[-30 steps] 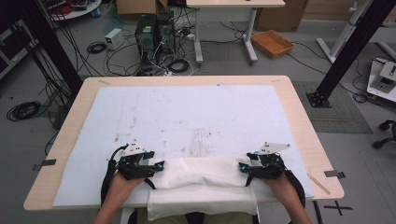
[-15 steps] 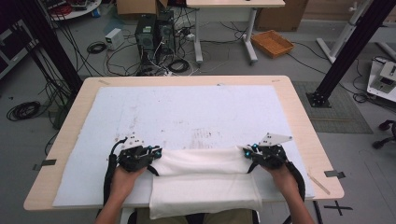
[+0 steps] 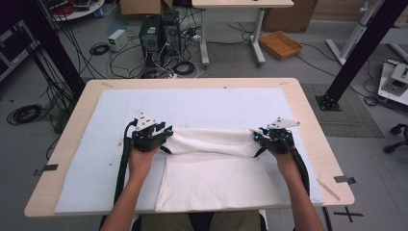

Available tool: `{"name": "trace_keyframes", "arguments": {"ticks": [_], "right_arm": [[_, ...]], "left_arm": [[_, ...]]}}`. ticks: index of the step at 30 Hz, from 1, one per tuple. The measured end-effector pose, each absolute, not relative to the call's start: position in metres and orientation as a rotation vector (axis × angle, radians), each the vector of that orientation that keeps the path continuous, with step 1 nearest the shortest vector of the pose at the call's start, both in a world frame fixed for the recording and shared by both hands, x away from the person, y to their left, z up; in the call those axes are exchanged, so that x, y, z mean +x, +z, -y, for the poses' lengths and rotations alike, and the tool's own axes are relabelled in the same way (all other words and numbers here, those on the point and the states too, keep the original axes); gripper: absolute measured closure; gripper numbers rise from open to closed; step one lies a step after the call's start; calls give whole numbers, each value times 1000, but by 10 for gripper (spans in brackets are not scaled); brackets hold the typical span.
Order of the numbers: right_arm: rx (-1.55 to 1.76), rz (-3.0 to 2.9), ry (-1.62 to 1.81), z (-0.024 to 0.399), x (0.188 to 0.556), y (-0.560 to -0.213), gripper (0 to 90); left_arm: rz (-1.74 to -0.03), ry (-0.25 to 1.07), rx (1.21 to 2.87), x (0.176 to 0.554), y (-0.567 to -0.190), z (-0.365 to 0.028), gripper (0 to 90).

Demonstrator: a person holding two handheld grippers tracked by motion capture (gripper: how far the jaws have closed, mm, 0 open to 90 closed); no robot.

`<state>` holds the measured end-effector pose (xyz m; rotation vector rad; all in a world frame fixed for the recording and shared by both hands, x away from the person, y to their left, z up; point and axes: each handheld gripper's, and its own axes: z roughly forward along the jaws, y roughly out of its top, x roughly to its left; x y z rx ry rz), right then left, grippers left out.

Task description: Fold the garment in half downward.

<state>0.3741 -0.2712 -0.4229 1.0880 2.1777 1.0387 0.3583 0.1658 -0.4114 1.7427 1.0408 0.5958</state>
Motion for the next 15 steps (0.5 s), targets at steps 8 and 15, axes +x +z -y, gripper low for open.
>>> {"name": "trace_keyframes", "arguments": {"ticks": [8,15], "right_arm": [[1198,-2115,1195,301,352,-426,455],[1173,-2206,1175,292,349,-436,517]], "left_arm": [[-1075,517,1789,336,-424,-183,490],[-1087,397,1879,342,-439,-171,503]]}}
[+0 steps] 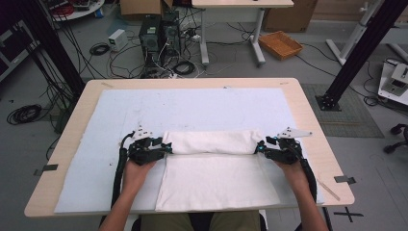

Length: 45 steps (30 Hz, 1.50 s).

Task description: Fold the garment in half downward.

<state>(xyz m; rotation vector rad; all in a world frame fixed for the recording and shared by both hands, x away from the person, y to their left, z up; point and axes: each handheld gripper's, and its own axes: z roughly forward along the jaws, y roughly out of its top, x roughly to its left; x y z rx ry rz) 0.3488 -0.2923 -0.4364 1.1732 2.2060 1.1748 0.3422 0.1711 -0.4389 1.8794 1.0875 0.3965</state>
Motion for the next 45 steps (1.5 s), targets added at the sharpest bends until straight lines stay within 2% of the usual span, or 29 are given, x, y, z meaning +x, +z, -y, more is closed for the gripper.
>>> {"name": "trace_keyframes", "arguments": {"ticks": [2,3,4,5,7,14,15,16,17,19,21,22,23,24,25,32,33,34,35,37,38,39,40,41,42,43,45], "right_arm": [[1162,-2240,1127,288,352,-441,565],[1162,-2240,1127,288,352,-441,565],[1164,-2261,1118,288,353,-442,622],[1148,-2288,1088,287,352,-444,794],[1109,-2293,1087,288,350,-443,896],[1066,-2220,1205,297,335,-432,899],[1083,-2205,1214,299,335,-432,813],[1115,-2178,1227,300,336,-432,662],[1166,-2144,1243,300,339,-433,574],[1238,-2118,1262,299,344,-435,484],[1250,-2120,1245,297,347,-437,482],[1238,-2205,1175,289,352,-443,654],[1224,-2228,1164,288,352,-444,737],[1224,-2228,1164,288,352,-444,737],[1152,-2266,1147,286,349,-442,900],[1045,-2197,1268,300,323,-426,900],[1079,-2176,1264,302,324,-428,764],[1079,-2176,1264,302,324,-428,764],[1187,-2127,1262,301,332,-433,531],[1236,-2116,1242,295,343,-438,451],[1247,-2121,1224,292,347,-440,446],[1249,-2147,1191,287,353,-442,471],[1255,-2179,1151,283,356,-444,560],[1238,-2223,1114,281,358,-446,728],[1238,-2223,1114,281,358,-446,728],[1175,-2255,1112,281,355,-444,838],[1130,-2231,1180,286,347,-436,847]], "left_arm": [[-1091,380,1920,345,-443,-169,584],[-1091,380,1920,345,-443,-169,672],[-1079,378,1930,345,-446,-169,672],[-1074,388,1913,343,-446,-169,826],[-1056,406,1884,339,-444,-170,844],[-934,432,1810,316,-430,-177,845],[-927,435,1806,314,-429,-178,844],[-923,433,1807,313,-430,-179,844],[-925,429,1802,313,-431,-178,844],[-930,425,1808,314,-434,-178,845],[-932,422,1812,314,-435,-178,845],[-925,417,1809,313,-435,-179,846],[-922,418,1806,312,-435,-179,847],[-922,418,1806,312,-435,-179,847],[-914,412,1797,310,-435,-181,848],[-862,392,1763,293,-430,-187,848],[-857,395,1766,288,-430,-189,848],[-857,395,1766,288,-430,-189,848],[-873,387,1761,288,-432,-188,848],[-879,380,1769,291,-435,-187,848],[-879,380,1769,291,-435,-187,848],[-885,378,1770,292,-436,-185,848],[-886,376,1775,292,-437,-185,848],[-886,376,1776,292,-437,-184,848],[-886,376,1776,292,-437,-184,848],[-887,378,1773,291,-437,-185,848],[-890,373,1766,289,-436,-187,848]]}}
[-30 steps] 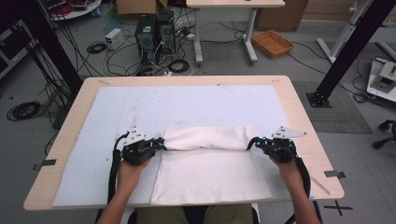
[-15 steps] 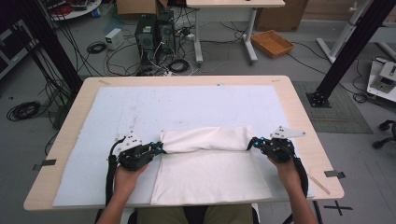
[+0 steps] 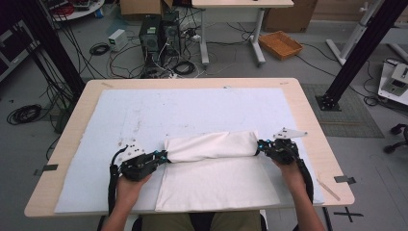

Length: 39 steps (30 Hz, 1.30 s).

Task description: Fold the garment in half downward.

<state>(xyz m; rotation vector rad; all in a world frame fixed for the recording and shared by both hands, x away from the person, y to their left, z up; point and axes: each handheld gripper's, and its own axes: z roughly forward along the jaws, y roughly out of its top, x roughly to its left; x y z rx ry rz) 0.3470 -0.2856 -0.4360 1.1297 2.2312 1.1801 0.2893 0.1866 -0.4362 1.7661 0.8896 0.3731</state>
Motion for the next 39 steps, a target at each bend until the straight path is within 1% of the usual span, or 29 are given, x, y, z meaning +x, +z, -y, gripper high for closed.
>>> {"name": "trace_keyframes", "arguments": {"ticks": [2,4,7,8,9,10,11,12,13,14,15,16,17,18,19,20,21,22,26,27,28,29,30,32,33,34,37,38,39], "right_arm": [[1125,-2219,1206,288,343,-433,847],[1081,-2194,1283,296,325,-423,847],[1059,-2184,1315,300,309,-415,846],[1044,-2186,1317,302,301,-412,845],[1044,-2186,1317,302,301,-412,845],[1025,-2202,1313,304,288,-409,844],[1025,-2202,1313,304,288,-409,844],[1016,-2222,1297,306,274,-408,844],[1016,-2222,1297,306,274,-408,844],[1002,-2240,1280,308,260,-408,844],[1002,-2240,1280,308,260,-408,844],[995,-2264,1266,311,246,-410,844],[994,-2277,1255,312,239,-411,843],[988,-2289,1244,313,233,-413,844],[988,-2289,1244,313,233,-413,844],[988,-2310,1226,314,221,-415,843],[988,-2310,1226,314,221,-415,843],[979,-2320,1209,314,210,-417,844],[977,-2336,1176,316,196,-421,836],[977,-2336,1176,316,196,-421,836],[990,-2349,1161,316,195,-424,772],[990,-2349,1161,316,195,-424,772],[1016,-2316,1148,313,198,-424,580],[1052,-2246,1153,313,205,-422,471],[1052,-2246,1153,313,205,-422,471],[1065,-2188,1155,312,217,-418,410],[1070,-2179,1154,311,222,-417,408],[1069,-2172,1152,309,230,-416,408],[1069,-2172,1152,309,230,-416,383]], "left_arm": [[-887,370,1762,287,-435,-188,848],[-879,363,1744,281,-432,-191,848],[-865,352,1735,274,-430,-193,848],[-851,335,1731,266,-428,-196,847],[-851,335,1731,266,-428,-196,847],[-832,324,1746,256,-427,-198,847],[-832,324,1746,256,-427,-198,847],[-823,314,1755,251,-428,-199,847],[-819,312,1762,246,-428,-201,847],[-807,299,1772,237,-429,-203,847],[-807,299,1772,237,-429,-203,847],[-794,284,1788,229,-430,-204,847],[-794,284,1788,229,-430,-204,847],[-777,265,1812,220,-431,-204,847],[-777,265,1812,220,-431,-204,847],[-770,256,1825,215,-432,-204,847],[-763,248,1835,210,-433,-204,847],[-755,233,1856,202,-436,-205,847],[-735,195,1883,193,-441,-207,844],[-735,195,1883,193,-441,-207,829],[-750,197,1868,194,-442,-207,739],[-750,197,1868,194,-442,-207,632],[-817,225,1834,201,-439,-208,527],[-865,280,1801,213,-433,-209,472],[-865,280,1801,213,-433,-209,453],[-893,306,1784,226,-429,-209,445],[-907,315,1780,234,-427,-208,435],[-907,315,1780,234,-427,-208,435],[-978,326,1780,273,-426,-200,435]]}}
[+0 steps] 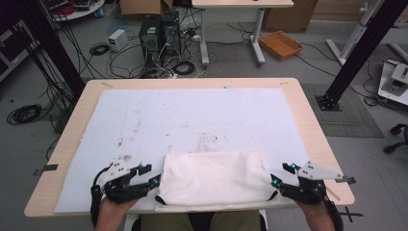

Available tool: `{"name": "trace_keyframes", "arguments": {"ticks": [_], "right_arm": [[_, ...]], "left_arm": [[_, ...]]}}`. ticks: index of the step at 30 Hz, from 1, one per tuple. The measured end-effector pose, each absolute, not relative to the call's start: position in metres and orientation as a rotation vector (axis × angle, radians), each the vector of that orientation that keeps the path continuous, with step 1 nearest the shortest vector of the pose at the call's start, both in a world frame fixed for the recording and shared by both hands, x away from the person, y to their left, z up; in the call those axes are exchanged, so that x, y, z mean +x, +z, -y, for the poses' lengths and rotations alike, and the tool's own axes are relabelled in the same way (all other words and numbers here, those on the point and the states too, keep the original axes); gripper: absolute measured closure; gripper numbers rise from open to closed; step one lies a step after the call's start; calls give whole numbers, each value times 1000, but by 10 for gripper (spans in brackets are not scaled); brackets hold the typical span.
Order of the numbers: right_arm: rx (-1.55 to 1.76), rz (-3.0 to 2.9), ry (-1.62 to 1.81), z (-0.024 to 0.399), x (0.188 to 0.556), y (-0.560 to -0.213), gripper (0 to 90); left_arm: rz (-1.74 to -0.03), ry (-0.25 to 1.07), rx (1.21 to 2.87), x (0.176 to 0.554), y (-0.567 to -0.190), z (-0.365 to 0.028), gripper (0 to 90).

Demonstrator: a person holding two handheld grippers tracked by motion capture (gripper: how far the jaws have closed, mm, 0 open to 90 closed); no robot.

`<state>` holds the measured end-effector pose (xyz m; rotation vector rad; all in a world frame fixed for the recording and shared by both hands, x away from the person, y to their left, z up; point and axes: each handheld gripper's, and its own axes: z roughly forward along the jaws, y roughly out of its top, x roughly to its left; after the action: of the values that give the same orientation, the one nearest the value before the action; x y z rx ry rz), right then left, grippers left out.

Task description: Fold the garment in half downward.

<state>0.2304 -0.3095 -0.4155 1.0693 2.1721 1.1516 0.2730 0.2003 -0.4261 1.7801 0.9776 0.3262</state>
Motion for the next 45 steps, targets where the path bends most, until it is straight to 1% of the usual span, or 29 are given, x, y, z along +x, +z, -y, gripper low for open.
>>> {"name": "trace_keyframes", "arguments": {"ticks": [1,4,6,7,8,9,11,12,13,15,16,18,20,24,25,26,27,31,32,33,34,35,36,38,39,40,41,42,45], "right_arm": [[1102,-2162,1149,297,269,-417,368],[1144,-2197,1147,286,301,-426,370],[1156,-2224,1156,282,310,-430,384],[1175,-2274,1149,275,324,-440,426],[1173,-2298,1139,273,327,-443,464],[1173,-2298,1139,273,327,-443,464],[1151,-2374,1102,270,331,-449,565],[1157,-2380,1122,271,330,-450,623],[1140,-2399,1140,272,330,-449,716],[1129,-2423,1155,273,329,-448,811],[1124,-2418,1145,274,329,-448,827],[1124,-2378,1118,276,331,-446,837],[1137,-2324,1117,279,336,-442,838],[1170,-2218,1091,285,356,-435,837],[1170,-2218,1091,285,356,-435,837],[1170,-2182,1049,285,368,-432,836],[1173,-2164,1043,286,372,-432,836],[1205,-2126,1033,288,383,-433,832],[1205,-2126,1033,288,383,-433,832],[1215,-2119,990,287,386,-436,818],[1215,-2119,990,287,386,-436,818],[1228,-2114,962,286,385,-438,759],[1228,-2114,962,286,385,-438,759],[1239,-2092,946,288,382,-437,600],[1264,-2071,972,292,377,-435,541],[1264,-2071,972,292,377,-435,541],[1269,-2062,991,293,375,-434,516],[1281,-2018,1061,301,363,-430,457],[1269,-2011,1137,314,340,-428,461]], "left_arm": [[-998,321,1786,284,-428,-197,427],[-1063,279,1822,310,-437,-187,412],[-1083,271,1869,318,-443,-181,404],[-1094,272,1904,322,-448,-179,387],[-1094,272,1904,322,-448,-179,384],[-1110,276,1923,324,-451,-178,384],[-1110,274,1932,325,-452,-179,388],[-1085,257,1942,324,-451,-179,441],[-1054,249,1971,323,-452,-178,619],[-1030,284,1987,321,-450,-174,833],[-1038,300,1972,322,-449,-173,872],[-1051,334,1914,325,-445,-174,877],[-1073,345,1856,332,-439,-174,878],[-1093,391,1822,351,-430,-165,879],[-1093,391,1822,351,-430,-165,879],[-1114,391,1794,368,-429,-157,879],[-1125,392,1788,372,-430,-155,879],[-1159,386,1749,381,-435,-152,873],[-1159,386,1749,381,-435,-152,843],[-1167,395,1758,381,-435,-151,759],[-1177,401,1768,380,-436,-150,759],[-1163,395,1776,375,-435,-152,679],[-1163,395,1776,375,-435,-152,658],[-1133,387,1764,364,-432,-156,646],[-1129,380,1757,361,-432,-157,619],[-1129,380,1757,361,-432,-157,599],[-1093,341,1736,349,-431,-161,599],[-1071,307,1733,342,-431,-163,541],[-1029,272,1752,323,-432,-164,522]]}}
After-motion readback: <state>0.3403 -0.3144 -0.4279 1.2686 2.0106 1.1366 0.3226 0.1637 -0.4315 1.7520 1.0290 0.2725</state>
